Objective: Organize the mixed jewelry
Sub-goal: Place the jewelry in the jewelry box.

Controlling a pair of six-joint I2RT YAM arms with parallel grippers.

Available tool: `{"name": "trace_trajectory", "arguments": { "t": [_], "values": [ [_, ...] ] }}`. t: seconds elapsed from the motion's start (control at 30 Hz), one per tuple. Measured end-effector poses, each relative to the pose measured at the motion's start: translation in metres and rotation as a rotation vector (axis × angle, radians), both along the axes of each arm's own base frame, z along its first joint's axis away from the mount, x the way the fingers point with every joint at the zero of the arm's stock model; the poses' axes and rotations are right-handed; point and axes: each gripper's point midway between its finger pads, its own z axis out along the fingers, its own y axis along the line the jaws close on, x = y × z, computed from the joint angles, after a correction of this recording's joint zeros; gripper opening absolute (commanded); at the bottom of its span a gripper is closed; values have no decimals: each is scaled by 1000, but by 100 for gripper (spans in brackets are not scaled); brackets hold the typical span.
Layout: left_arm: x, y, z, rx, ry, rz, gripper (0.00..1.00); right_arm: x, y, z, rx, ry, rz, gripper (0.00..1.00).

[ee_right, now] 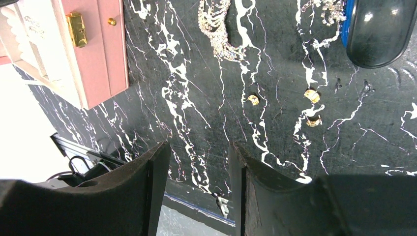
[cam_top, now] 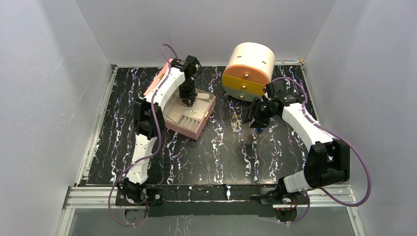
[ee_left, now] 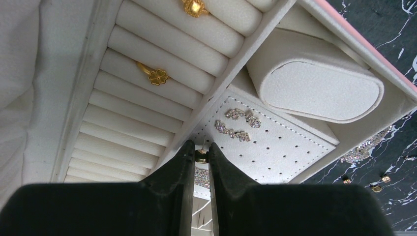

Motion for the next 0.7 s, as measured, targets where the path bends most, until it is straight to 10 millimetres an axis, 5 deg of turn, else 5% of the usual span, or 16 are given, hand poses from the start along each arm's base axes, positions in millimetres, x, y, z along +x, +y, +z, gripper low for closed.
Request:
{"name": "trace_trajectory", "arguments": {
  "t": [0.5,0.7],
  "values": [
    [3,3,4,13,-25,11,0,0,1,-2,4,10,3,56],
    [6,2,22,-18,-89,12,0,1,1,-1,0,3,5,56]
  ]
}}
